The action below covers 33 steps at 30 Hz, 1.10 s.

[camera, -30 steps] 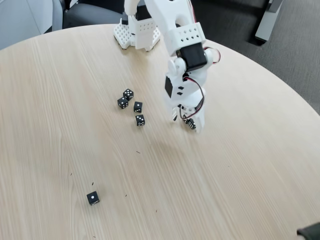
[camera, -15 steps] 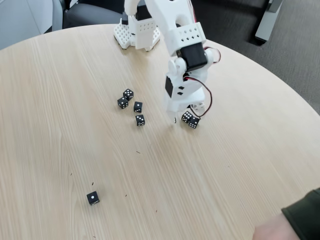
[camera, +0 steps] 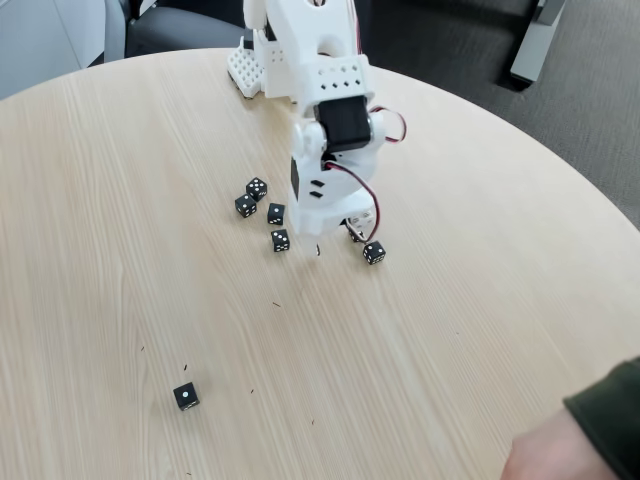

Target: Pick up the dice with number 6

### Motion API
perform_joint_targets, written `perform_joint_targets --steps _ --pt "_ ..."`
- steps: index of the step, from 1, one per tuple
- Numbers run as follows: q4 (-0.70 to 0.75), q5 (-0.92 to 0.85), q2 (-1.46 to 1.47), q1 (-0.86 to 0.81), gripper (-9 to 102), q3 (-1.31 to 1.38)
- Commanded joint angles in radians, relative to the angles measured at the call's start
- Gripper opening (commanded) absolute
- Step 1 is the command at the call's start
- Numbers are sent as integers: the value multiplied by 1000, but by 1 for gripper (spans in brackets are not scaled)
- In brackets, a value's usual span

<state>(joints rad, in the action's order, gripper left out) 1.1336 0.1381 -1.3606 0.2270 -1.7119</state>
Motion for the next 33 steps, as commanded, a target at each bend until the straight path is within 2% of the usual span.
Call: perform_joint_targets --steps 1,5,12,19,30,33 --pt "-6 107 -15 6 26 3" --pt "-6 150 -14 8 26 3" --pt "3 31 -14 -26 27 3" --pt "-3 199 -11 -74 29 5" --pt "-8 156 -14 -74 32 20" --pt "-48 153 -11 -74 32 20"
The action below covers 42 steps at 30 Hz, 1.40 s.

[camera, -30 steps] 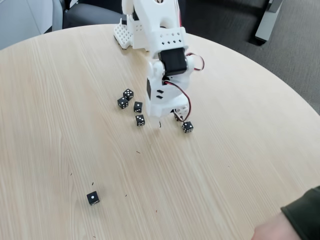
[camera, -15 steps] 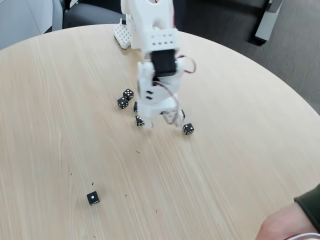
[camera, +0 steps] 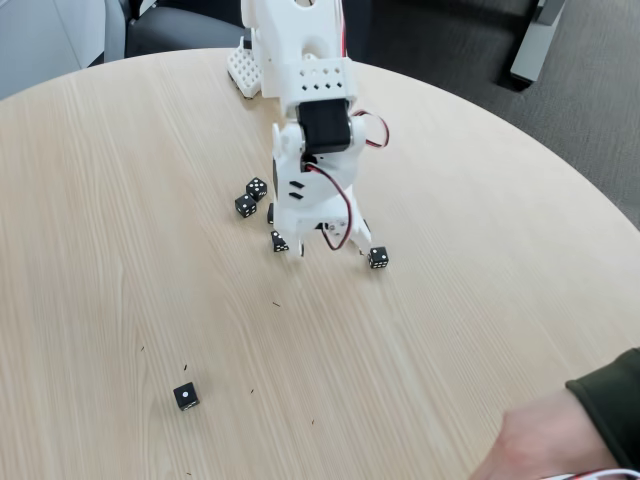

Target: Pick up the dice with number 6

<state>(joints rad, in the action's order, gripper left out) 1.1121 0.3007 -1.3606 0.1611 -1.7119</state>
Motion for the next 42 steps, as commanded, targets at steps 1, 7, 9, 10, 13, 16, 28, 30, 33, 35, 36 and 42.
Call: perform_joint_targets --steps 1,7,9,10,13,16,28,30,33,35,36,42 --pt "-52 -9 -14 -8 32 20" --pt "-189 -17 -21 -8 31 6" --pt "-187 2 -21 -8 31 6" --pt "-186 25 -21 -8 32 6" --pt "-179 118 -15 2 33 2" --pt "-112 150 -18 5 34 -12" --pt "127 176 -23 -5 35 -12" --pt "133 178 -23 0 34 -12" --pt "135 206 -23 6 34 -12" --pt "135 227 -23 12 35 -12" --pt "135 233 -25 20 35 -12" --pt "135 268 -26 138 35 -11"
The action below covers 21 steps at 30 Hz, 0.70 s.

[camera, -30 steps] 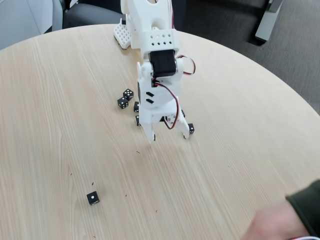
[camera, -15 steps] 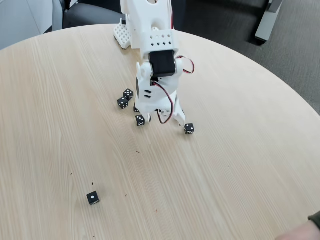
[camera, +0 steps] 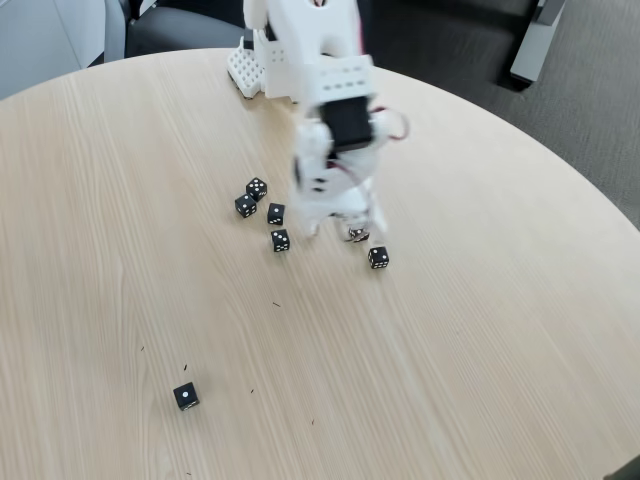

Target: Pick up the dice with number 6

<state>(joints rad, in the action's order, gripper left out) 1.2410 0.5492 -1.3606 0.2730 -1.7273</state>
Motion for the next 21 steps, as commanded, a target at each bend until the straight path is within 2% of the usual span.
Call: perform_joint_targets --steps 1,9,16,21 --pt "6 28 -26 44 35 5" --pt "6 26 -26 69 33 5" --pt "2 17 -26 64 18 5" --pt "0 8 -26 63 14 5"
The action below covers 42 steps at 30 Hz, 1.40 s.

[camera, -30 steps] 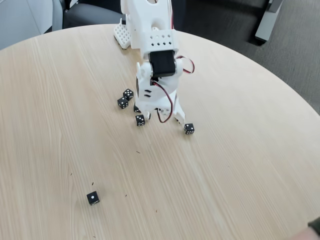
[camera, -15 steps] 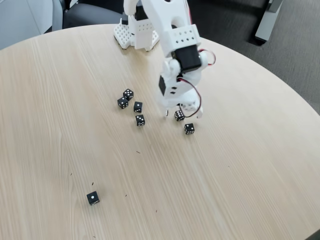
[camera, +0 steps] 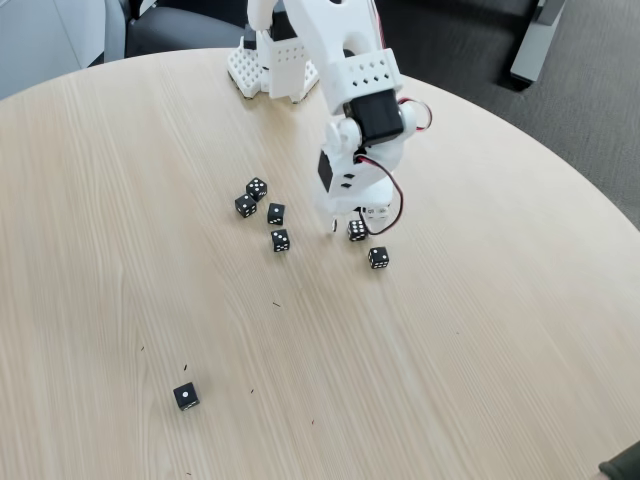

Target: Pick up the dice with number 6

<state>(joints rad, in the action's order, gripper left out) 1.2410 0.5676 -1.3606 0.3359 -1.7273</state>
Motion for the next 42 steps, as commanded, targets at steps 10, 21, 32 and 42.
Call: perform_joint_targets --steps 10,21,32,42 --pt "5 21 -28 0 0 5" --pt "6 179 -503 -3 0 3" --pt "3 35 -1060 -109 0 -178" --pt "-12 -239 -1399 -336 0 -698"
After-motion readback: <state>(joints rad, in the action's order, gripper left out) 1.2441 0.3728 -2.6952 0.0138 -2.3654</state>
